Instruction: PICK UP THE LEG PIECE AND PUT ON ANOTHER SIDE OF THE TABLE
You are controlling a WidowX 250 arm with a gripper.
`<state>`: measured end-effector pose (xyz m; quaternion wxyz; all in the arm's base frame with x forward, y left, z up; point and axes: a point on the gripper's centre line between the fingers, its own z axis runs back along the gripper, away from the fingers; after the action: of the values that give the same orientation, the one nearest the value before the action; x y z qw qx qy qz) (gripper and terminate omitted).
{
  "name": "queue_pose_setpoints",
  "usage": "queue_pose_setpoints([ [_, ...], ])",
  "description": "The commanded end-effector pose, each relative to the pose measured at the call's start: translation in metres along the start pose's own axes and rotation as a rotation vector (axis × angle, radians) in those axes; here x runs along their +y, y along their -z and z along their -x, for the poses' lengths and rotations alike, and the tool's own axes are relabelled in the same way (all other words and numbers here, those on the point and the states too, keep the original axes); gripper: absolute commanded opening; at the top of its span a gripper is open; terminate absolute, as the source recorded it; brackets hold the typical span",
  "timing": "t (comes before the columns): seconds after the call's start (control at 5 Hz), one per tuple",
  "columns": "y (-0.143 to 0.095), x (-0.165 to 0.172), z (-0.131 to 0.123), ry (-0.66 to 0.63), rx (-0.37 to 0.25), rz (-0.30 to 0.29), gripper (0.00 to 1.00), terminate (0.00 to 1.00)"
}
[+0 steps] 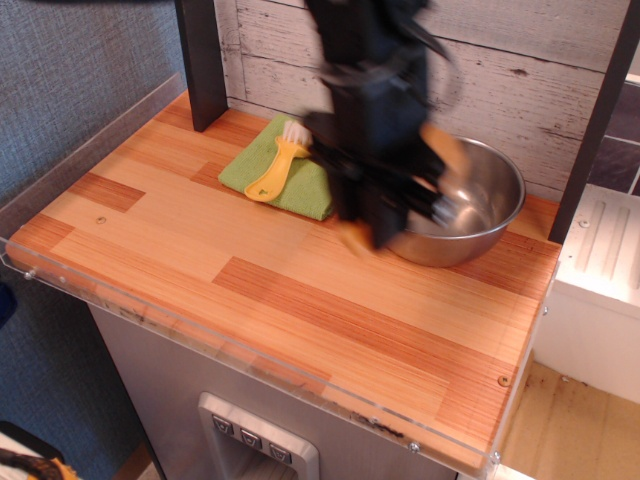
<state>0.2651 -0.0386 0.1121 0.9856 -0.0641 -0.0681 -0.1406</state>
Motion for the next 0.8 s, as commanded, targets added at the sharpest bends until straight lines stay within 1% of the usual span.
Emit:
queue_pose_setpoints([
  [0.0, -0.013, 0.095, 0.024, -0.262, -0.017, -0.078, 0.0, 0.0],
  [0.2, -0.005, 0.144, 0.039, -0.256, -0.039, -0.065, 0.0, 0.0],
  [0.4, 0.012, 0.177, 0.047, -0.121, -0.032, -0.096, 0.0, 0.0],
  [0.6, 0.02, 0.195, 0.058, -0.093, 0.004, -0.161, 0.0, 0.0],
])
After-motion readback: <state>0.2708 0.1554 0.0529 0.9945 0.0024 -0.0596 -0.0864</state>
